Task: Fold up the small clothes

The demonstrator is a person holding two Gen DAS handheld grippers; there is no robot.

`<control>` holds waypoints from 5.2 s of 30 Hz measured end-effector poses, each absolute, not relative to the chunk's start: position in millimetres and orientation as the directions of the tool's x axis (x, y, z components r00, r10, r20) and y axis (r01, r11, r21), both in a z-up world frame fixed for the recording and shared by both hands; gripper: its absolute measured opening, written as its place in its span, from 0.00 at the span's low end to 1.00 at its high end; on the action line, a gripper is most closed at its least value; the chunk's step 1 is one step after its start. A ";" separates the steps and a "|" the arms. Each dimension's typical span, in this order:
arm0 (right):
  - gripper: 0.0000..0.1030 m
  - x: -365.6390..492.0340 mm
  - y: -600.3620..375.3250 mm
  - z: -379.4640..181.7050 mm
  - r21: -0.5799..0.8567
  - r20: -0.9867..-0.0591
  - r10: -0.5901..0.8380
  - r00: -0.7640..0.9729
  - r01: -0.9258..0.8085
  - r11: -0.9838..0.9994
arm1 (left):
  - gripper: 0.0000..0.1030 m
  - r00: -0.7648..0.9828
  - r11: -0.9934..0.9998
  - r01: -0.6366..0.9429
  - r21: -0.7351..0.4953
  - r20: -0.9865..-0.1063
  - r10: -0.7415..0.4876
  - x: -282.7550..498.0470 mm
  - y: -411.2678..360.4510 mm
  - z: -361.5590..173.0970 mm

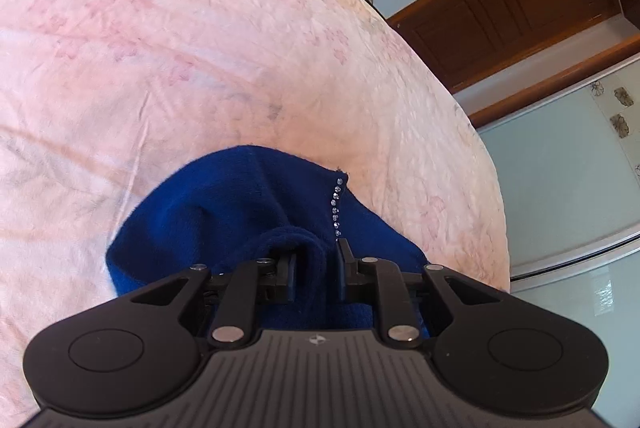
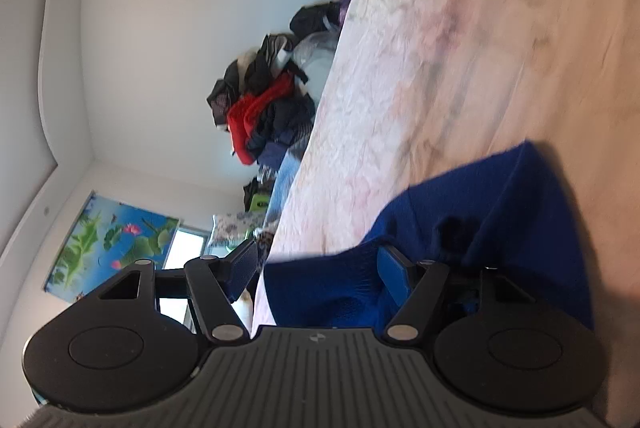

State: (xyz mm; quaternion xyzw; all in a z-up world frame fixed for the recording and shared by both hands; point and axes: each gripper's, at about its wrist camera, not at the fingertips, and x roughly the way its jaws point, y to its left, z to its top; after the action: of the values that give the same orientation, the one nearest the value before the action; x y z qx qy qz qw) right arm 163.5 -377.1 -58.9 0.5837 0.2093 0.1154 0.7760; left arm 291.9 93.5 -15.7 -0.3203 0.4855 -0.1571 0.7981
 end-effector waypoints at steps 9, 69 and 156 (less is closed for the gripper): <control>0.75 161.3 -367.9 -31.5 0.854 -0.254 0.376 0.891 0.024 0.519 | 0.18 0.588 0.811 -0.044 -0.583 -0.672 -0.451 283.2 100.0 15.2; 0.78 0.5 -299.9 -30.8 0.405 -0.582 0.293 0.758 -0.042 0.913 | 0.66 0.666 0.947 0.279 -0.159 -0.679 -0.310 87.6 120.7 -25.9; 0.95 117.2 -130.8 -10.4 -0.302 -0.492 0.028 0.870 -0.201 0.932 | 0.67 0.783 0.958 0.218 0.186 -0.619 -0.059 187.0 -5.5 -23.9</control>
State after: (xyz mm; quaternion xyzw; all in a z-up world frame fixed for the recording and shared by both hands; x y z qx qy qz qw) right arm 117.2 -130.8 -10.4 -0.1746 0.2477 0.0604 0.9511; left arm 187.0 -5.5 -23.9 0.1245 0.3208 -0.0739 0.9360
